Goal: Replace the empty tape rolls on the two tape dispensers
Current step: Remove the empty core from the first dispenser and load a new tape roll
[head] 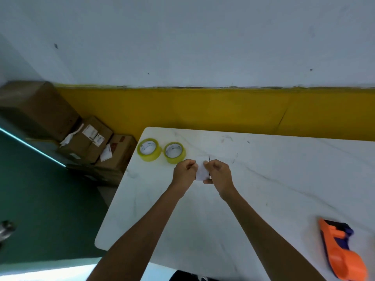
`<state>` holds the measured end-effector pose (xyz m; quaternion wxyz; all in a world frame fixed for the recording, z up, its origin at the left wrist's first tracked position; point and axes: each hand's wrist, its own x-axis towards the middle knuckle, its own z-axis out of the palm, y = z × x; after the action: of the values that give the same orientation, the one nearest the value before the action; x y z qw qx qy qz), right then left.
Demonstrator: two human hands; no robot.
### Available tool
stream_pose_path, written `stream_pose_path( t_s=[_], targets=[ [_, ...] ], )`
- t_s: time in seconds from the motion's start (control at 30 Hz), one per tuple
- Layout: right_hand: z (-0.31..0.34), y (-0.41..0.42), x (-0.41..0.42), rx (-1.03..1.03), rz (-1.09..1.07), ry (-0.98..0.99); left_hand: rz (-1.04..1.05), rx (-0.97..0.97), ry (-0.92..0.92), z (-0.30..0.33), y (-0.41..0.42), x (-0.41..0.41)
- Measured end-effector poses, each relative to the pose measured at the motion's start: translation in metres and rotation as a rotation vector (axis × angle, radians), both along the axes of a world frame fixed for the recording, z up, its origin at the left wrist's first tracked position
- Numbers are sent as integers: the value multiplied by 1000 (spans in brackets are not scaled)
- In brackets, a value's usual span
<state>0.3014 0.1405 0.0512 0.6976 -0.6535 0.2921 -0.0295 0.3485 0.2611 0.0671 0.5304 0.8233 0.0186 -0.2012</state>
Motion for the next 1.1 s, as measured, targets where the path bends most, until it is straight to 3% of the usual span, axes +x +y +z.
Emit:
stream_pose_path(
  t_s=[0.6, 1.1],
  targets=[
    [-60, -12, 102, -116, -48, 137, -212, 148, -56, -58, -21, 113],
    [-94, -25, 128, -225, 74, 206, -117, 195, -154, -97, -36, 127]
  ],
)
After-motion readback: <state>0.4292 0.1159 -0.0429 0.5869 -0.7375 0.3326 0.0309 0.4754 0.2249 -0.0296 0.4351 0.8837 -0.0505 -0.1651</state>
